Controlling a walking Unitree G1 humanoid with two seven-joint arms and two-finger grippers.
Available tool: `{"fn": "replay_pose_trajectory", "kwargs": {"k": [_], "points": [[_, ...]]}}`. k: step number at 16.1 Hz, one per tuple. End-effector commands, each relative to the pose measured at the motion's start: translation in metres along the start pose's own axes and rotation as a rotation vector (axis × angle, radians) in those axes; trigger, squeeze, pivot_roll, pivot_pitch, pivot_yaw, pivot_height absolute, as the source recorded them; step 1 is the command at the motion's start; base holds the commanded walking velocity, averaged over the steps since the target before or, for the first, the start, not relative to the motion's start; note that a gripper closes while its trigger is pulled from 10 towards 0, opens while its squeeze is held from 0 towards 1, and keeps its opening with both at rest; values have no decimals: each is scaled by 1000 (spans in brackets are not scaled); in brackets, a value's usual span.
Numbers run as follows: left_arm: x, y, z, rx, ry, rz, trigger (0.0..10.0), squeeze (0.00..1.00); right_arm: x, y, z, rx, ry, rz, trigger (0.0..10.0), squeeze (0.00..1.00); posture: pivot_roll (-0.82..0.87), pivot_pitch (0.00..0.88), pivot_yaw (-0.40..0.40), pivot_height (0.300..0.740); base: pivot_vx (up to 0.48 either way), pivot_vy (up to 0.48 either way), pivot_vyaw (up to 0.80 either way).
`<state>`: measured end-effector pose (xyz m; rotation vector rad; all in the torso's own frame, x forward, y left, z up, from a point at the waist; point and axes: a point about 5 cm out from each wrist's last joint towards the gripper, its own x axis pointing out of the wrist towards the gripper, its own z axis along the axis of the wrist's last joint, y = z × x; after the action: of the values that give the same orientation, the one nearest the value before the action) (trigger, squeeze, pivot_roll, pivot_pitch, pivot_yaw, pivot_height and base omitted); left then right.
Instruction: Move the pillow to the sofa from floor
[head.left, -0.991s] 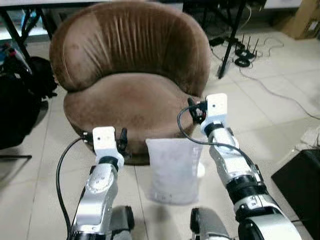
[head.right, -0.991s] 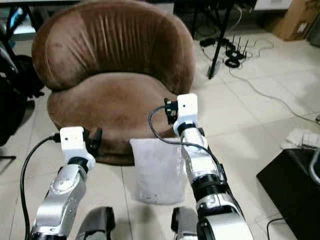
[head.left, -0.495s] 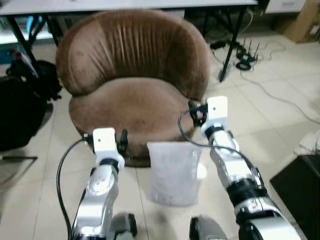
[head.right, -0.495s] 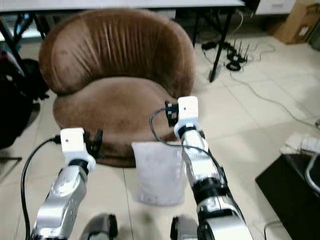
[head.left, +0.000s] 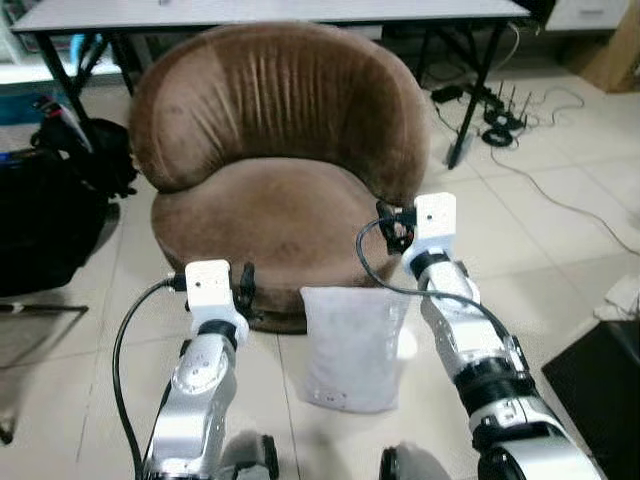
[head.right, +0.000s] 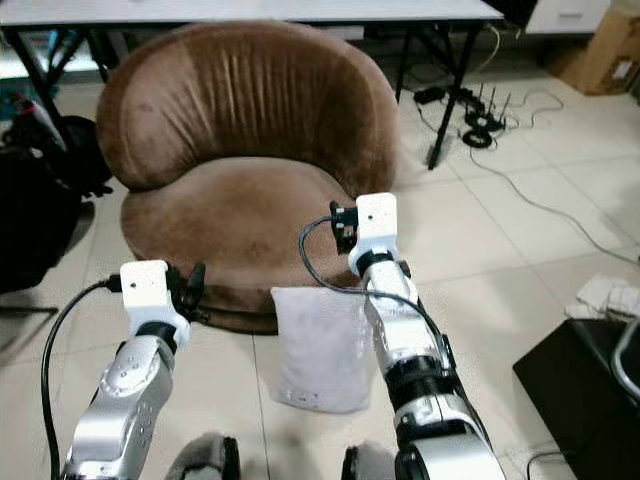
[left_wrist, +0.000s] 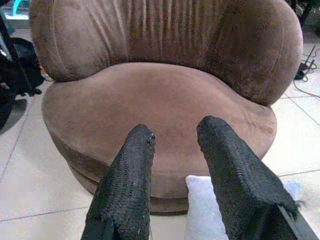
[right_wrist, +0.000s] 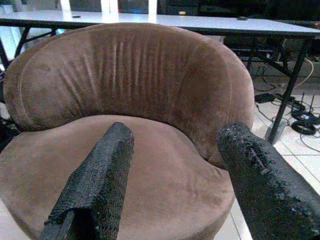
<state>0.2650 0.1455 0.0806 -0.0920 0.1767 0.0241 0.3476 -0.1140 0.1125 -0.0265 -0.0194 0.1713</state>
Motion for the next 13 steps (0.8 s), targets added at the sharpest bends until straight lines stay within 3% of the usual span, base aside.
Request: {"fn": "replay_pose_trajectory", "kwargs": {"k": [1,13], "points": [[-1,-2,4,4,-16,-2,10000,0,0,-3,-1,3,13,-12,10000,0,-17,0,-27,733,0,0,0],[-1,-1,4,0,-17,4,10000,0,1,-1,-1,2,23,10,10000,0,-11,0,-33,740,0,0,0]]}}
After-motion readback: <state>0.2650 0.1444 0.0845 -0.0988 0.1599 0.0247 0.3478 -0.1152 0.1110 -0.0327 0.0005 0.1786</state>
